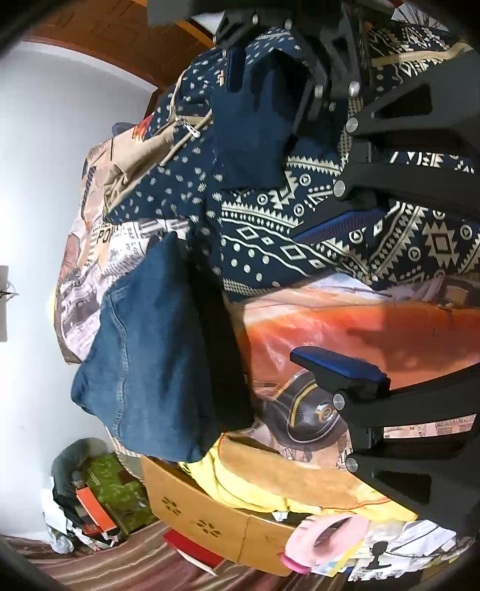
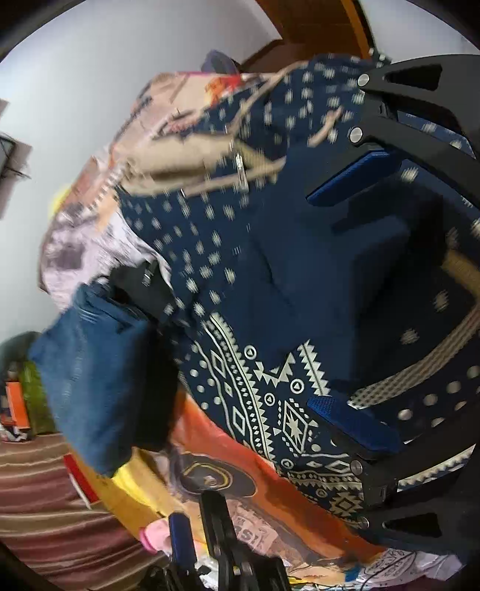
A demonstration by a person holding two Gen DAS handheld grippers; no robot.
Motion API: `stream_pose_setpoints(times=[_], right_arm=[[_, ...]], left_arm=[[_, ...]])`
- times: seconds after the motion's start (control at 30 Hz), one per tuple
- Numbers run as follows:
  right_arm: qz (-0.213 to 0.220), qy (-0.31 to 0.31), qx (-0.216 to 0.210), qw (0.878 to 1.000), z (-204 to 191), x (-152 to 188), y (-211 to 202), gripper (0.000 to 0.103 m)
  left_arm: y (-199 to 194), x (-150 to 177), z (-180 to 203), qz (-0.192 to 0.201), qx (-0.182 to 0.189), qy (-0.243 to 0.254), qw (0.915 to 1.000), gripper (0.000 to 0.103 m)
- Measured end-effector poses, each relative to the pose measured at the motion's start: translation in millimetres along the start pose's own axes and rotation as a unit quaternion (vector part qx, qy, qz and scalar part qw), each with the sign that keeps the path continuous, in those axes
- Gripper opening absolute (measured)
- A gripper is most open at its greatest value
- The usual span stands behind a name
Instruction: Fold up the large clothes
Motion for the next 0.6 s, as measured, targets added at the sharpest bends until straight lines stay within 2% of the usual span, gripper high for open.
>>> stream_pose_setpoints(times=[0.17,0.23,0.27,0.33,0.4,0.53,0.6], right_arm=[[-0.035,-0.005,0.003,0.999,-6.4,-4.6,31.2,0.089],[-0.039,-0.007,-0.006,0.999,-8.6,-4.3,38.5,0.078],[-0.033,-0.006,-0.016,0.999,-9.4,-3.5,38.7,0.077],[-0.028,-0.003,-0.028,0.999,-8.7,-4.3,37.7,0.066],[-0.027,0.005,-0.033,0.999,-4.3,-4.2,36.3,0.041],[-0.021,0.037,-0.052,0.998,11.5,-1.6,32.8,0.015],[-0.010,0.053,-0.065,0.996,17.9,0.3,26.1,0.014]], left_arm=[[5.6,2.6,-3.9,-0.004,-0.002,0.000,1.0000,0.057],[7.7,2.9,-3.8,-0.005,-0.003,0.001,1.0000,0.057],[8.6,3.0,-3.5,-0.006,-0.003,0.002,1.0000,0.057],[12.1,3.3,-2.2,-0.009,-0.002,0.003,1.0000,0.057],[15.6,3.5,-0.4,-0.013,-0.002,0.003,0.9999,0.057],[18.9,2.7,5.8,-0.016,-0.004,0.006,0.9998,0.057],[17.4,1.9,9.8,-0.013,-0.005,0.009,0.9999,0.057]])
Point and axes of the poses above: each gripper's, at about its wrist camera, not at the fingertips, and y roughly the way its jaws point, z to its right, x to its underside, the point moved 6 cm from there along y, roughly the way its jaws point, and after that the axes turned 15 degrees about -z, right-handed, at the moved point
